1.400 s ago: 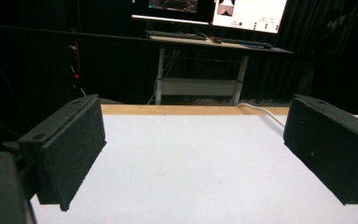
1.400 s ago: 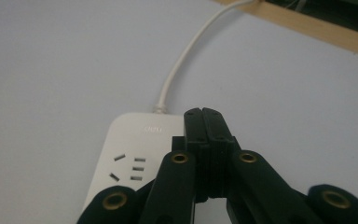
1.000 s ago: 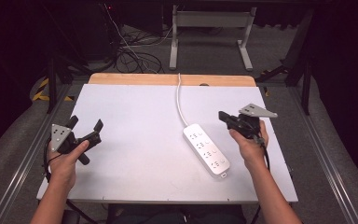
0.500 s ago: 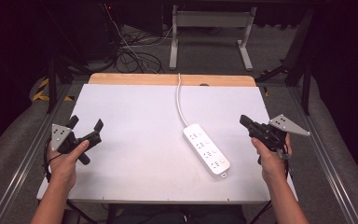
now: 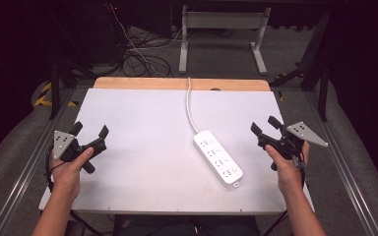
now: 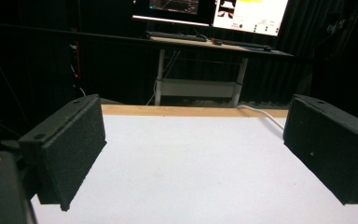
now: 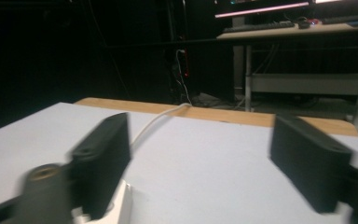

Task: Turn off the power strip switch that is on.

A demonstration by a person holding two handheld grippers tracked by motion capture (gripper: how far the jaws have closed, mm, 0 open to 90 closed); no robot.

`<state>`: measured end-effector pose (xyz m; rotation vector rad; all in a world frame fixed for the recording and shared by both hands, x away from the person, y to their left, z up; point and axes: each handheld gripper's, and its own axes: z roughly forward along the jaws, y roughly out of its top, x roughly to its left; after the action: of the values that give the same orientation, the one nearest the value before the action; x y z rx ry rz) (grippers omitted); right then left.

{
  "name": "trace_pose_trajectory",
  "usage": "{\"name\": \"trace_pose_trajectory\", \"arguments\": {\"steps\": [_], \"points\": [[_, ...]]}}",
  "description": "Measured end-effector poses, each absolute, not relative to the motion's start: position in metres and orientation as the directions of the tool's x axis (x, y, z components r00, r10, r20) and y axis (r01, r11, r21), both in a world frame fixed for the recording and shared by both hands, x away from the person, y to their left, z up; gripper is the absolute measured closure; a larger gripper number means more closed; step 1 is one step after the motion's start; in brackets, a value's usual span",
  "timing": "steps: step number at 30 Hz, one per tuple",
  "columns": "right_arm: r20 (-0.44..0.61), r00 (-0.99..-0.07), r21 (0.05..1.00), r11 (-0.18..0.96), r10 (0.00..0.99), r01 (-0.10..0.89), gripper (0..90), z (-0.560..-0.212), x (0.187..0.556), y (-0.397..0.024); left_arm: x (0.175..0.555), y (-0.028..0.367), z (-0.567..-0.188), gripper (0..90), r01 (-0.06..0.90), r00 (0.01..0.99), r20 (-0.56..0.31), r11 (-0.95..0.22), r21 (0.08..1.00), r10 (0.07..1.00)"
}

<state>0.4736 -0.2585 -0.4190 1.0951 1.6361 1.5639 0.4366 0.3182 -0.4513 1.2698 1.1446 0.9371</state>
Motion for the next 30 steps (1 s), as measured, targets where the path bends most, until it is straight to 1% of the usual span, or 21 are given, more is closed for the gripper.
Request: {"name": "trace_pose_trajectory", "arguments": {"steps": [1,2,4,10,13,19,24,30], "points": [[0.107,-0.46,0.987,-0.038,0.881,0.156,15.4,-0.42,0.475,-0.259,0.437,0.318,-0.451,6.2,0.077,0.212,-0.117,0.103,0.992,0.97],[0.11,-0.459,0.986,-0.039,0.882,0.162,13.7,-0.422,0.476,-0.259,0.437,0.318,-0.451,6.2,0.077,0.212,-0.118,0.103,0.992,0.97],[0.108,-0.455,0.986,-0.037,0.884,0.163,14.7,-0.424,0.477,-0.26,0.437,0.318,-0.451,6.2,0.077,0.212,-0.119,0.104,0.992,0.97],[0.092,-0.439,0.99,-0.033,0.894,0.14,13.2,-0.424,0.476,-0.266,0.437,0.318,-0.451,6.2,0.076,0.211,-0.119,0.105,0.992,0.97],[0.068,-0.426,0.992,-0.016,0.902,0.126,10.1,-0.425,0.475,-0.27,0.437,0.318,-0.451,6.2,0.076,0.213,-0.118,0.104,0.992,0.97],[0.072,-0.416,0.993,-0.027,0.907,0.114,7.4,-0.426,0.475,-0.276,0.437,0.318,-0.451,6.2,0.075,0.214,-0.118,0.105,0.992,0.97],[0.073,-0.408,0.993,-0.027,0.91,0.118,0.8,-0.427,0.474,-0.276,0.438,0.318,-0.451,6.1,0.073,0.215,-0.118,0.104,0.992,0.969],[0.071,-0.405,0.993,-0.027,0.912,0.113,1.4,-0.427,0.474,-0.276,0.438,0.318,-0.452,5.5,0.075,0.214,-0.119,0.105,0.992,0.97]]}}
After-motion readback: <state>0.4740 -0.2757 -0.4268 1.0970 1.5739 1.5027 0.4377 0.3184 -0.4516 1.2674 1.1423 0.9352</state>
